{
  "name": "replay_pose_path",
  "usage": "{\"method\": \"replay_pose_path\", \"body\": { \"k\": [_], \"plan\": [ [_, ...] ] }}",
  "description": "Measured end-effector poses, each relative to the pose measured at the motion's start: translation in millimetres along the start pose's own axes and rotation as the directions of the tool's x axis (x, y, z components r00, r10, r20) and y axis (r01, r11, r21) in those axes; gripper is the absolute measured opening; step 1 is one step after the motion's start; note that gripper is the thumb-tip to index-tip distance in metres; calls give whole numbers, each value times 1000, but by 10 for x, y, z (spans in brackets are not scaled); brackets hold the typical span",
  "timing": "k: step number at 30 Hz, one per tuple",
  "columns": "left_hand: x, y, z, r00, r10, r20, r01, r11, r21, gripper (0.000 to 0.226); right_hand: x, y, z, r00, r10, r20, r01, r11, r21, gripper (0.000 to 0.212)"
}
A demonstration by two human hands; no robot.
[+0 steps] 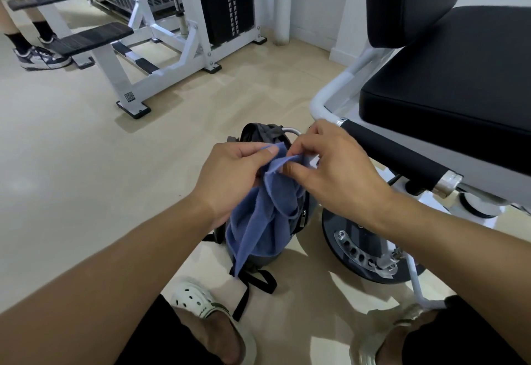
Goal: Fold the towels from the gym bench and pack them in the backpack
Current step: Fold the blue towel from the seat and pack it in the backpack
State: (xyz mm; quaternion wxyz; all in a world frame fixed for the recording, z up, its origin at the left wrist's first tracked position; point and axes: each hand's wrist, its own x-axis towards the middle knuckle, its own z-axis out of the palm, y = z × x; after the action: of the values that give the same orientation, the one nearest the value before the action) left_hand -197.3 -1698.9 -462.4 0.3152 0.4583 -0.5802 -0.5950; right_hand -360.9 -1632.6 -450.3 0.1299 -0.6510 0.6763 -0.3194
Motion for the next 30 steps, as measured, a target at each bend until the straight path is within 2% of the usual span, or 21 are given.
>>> {"method": "replay_pose_path", "body": {
  "k": [3,7,13,23,30],
  "plan": [
    [-18,10,12,1000,-20,11,21,998,-62,21,20,-3,3,999,-32,24,31,999,40,14],
    [-28,28,26,999,-30,34,34,990,-133,22,28,77,48,985,98,139,-126,971,202,19],
    [-75,38,66,992,-38,120,63,975,-212,26,74,132,93,979,175,105,-200,926,320,23],
    [-92,52,84,994,-59,93,77,977,-200,28,86,134,77,979,175,105,-202,903,379,18],
    [-115,15,107,990,-15,142,34,991,-133,26,64,131,84,976,193,102,-218,894,391,17]
  ]
}}
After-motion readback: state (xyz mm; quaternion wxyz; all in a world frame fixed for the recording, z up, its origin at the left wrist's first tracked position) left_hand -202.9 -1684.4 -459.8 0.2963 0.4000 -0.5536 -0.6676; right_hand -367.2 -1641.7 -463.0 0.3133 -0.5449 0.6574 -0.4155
